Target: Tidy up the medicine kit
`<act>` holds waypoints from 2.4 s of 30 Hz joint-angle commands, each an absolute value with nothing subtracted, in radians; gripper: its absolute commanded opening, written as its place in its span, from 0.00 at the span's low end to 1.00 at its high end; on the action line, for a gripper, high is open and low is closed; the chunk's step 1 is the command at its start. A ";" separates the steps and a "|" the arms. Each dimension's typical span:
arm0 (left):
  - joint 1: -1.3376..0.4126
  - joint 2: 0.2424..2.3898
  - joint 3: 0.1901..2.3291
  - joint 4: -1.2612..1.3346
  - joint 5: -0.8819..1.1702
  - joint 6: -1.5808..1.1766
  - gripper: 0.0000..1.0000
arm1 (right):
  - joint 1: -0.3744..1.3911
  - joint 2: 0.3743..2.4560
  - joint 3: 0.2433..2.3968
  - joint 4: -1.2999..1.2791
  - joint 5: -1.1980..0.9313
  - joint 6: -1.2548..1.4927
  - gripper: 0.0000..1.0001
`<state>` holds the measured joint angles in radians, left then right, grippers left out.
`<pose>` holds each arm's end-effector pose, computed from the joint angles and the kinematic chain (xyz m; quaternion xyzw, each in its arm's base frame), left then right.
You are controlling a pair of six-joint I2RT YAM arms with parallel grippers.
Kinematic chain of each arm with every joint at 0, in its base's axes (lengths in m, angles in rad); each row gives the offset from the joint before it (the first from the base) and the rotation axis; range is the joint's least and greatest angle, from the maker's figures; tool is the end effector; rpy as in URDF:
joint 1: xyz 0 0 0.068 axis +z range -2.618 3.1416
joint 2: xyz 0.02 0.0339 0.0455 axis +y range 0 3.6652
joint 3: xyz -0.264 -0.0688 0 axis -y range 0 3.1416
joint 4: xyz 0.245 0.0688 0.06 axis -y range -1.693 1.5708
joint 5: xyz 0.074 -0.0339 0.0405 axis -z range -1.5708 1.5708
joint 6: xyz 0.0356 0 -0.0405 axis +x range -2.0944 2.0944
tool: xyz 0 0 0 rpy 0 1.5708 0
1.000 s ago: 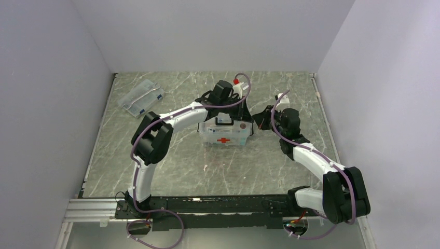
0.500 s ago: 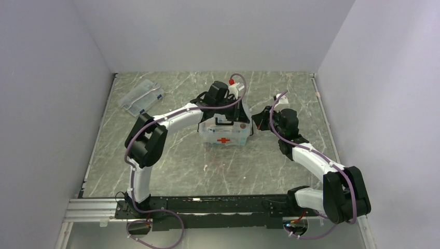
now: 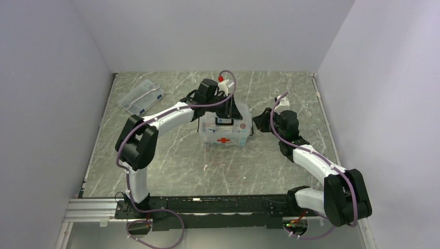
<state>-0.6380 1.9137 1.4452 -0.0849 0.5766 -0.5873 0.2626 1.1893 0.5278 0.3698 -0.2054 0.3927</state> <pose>0.3441 -0.2793 0.2505 0.1597 0.8336 -0.4717 0.2392 0.2455 0.0735 0.2241 -0.0092 0.8004 0.2689 0.5356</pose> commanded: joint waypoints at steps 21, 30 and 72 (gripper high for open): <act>-0.650 1.871 1.402 -0.201 0.349 -0.215 0.44 | 0.210 1.326 0.487 0.407 -0.153 0.525 0.30; -0.728 1.911 1.420 -0.236 0.284 -0.157 0.41 | 0.209 1.390 0.475 0.439 -0.152 0.568 0.24; -0.840 1.848 1.251 -0.181 0.266 -0.160 0.32 | 0.209 1.452 0.454 0.616 -0.271 0.662 0.23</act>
<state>-0.8162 1.8107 1.3087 0.0372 0.2306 -0.1432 0.2111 1.4567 0.4671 0.5083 -0.2340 0.6334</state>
